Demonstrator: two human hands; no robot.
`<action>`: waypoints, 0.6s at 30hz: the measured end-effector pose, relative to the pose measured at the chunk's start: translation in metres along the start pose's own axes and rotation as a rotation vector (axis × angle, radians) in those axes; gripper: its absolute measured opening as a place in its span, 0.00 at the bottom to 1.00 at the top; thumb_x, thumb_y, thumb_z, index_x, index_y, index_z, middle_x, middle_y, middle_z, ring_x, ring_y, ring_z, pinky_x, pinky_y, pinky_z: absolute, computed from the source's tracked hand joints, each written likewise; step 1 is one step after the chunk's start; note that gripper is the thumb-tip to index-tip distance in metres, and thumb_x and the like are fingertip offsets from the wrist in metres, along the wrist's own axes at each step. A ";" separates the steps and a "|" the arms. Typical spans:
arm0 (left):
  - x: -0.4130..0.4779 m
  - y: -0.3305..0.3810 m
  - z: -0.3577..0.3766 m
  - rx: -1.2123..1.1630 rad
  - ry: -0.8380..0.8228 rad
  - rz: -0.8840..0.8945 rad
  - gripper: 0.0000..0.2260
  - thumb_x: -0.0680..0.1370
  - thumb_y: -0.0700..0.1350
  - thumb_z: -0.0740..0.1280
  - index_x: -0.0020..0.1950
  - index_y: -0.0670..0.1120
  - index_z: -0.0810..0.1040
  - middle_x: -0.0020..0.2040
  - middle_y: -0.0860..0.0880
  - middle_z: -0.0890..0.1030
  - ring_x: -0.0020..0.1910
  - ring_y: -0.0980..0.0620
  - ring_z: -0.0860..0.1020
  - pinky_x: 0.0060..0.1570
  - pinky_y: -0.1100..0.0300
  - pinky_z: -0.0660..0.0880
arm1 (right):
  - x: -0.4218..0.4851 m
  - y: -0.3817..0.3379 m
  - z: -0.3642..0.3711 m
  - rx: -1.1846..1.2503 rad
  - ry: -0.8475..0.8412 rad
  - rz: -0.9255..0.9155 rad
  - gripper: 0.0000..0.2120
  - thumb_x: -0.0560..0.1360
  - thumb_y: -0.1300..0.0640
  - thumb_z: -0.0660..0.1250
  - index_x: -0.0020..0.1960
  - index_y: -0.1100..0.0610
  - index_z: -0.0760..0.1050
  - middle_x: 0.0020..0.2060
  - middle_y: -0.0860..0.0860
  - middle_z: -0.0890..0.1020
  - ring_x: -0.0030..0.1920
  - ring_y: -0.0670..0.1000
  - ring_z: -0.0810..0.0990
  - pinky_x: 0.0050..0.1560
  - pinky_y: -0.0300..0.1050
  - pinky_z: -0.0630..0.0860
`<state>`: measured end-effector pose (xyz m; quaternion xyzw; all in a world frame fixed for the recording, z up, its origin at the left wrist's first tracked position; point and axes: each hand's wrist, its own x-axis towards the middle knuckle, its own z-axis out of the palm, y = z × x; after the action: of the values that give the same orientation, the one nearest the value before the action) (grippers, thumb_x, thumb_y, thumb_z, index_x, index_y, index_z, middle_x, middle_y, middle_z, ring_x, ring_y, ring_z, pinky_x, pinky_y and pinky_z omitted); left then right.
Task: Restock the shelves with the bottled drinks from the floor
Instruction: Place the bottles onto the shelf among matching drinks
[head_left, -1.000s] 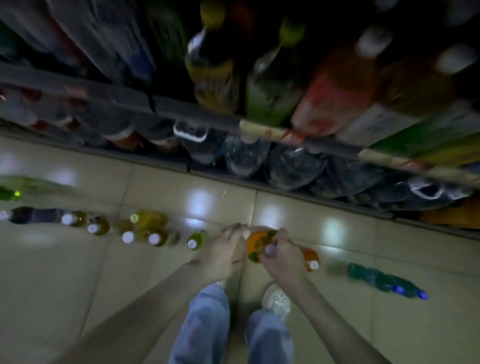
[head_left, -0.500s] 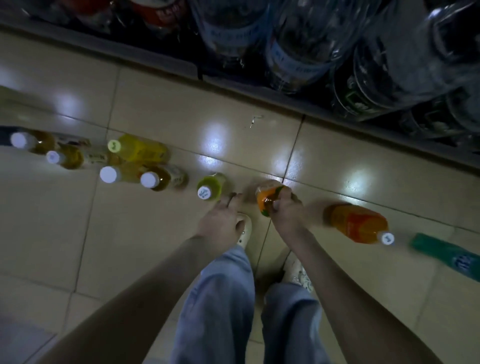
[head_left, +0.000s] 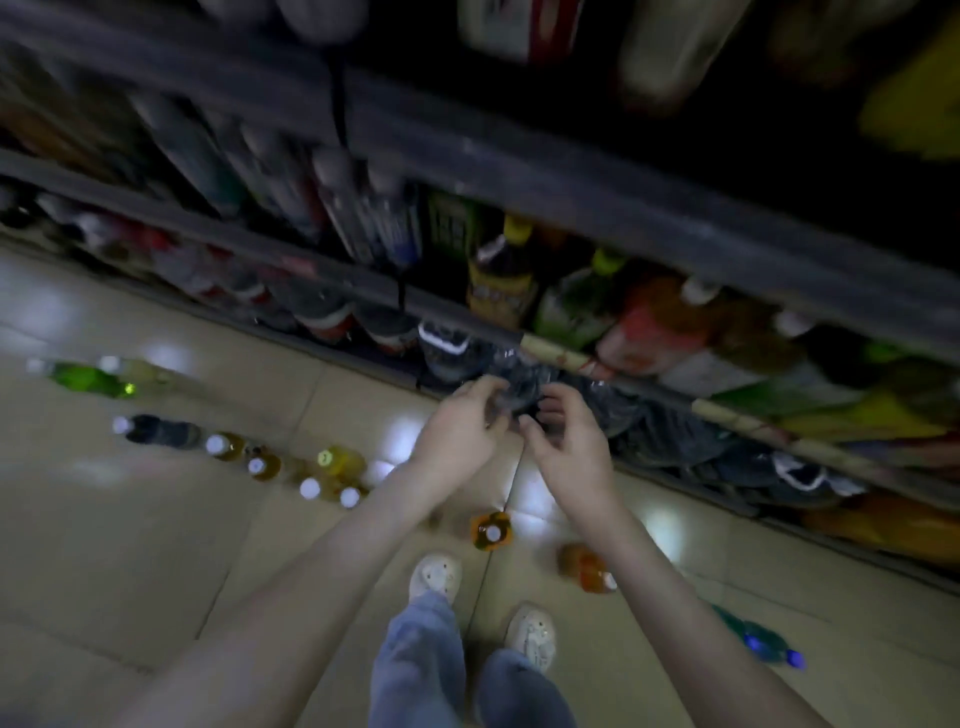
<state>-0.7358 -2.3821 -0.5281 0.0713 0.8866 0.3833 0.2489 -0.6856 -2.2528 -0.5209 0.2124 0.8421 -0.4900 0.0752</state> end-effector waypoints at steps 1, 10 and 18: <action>-0.002 0.022 -0.022 -0.007 0.027 0.047 0.15 0.78 0.42 0.65 0.65 0.46 0.74 0.59 0.45 0.79 0.56 0.46 0.78 0.54 0.57 0.73 | -0.002 -0.027 -0.016 -0.002 0.032 -0.055 0.17 0.77 0.57 0.68 0.64 0.55 0.71 0.55 0.48 0.77 0.53 0.46 0.77 0.51 0.32 0.73; -0.027 0.148 -0.155 0.017 0.153 0.357 0.11 0.81 0.47 0.62 0.62 0.48 0.74 0.57 0.50 0.79 0.51 0.52 0.78 0.52 0.55 0.76 | -0.009 -0.187 -0.097 -0.023 0.299 -0.334 0.18 0.78 0.55 0.66 0.66 0.51 0.66 0.60 0.49 0.73 0.60 0.46 0.73 0.58 0.42 0.73; -0.014 0.164 -0.199 0.007 0.174 0.361 0.18 0.82 0.49 0.59 0.72 0.49 0.64 0.68 0.49 0.70 0.62 0.51 0.73 0.57 0.55 0.74 | 0.074 -0.244 -0.126 0.167 0.598 -0.145 0.46 0.69 0.53 0.77 0.77 0.56 0.51 0.71 0.56 0.65 0.71 0.56 0.65 0.64 0.43 0.64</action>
<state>-0.8333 -2.4007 -0.2896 0.1966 0.8789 0.4235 0.0982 -0.8472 -2.2288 -0.2876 0.2919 0.7967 -0.4774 -0.2284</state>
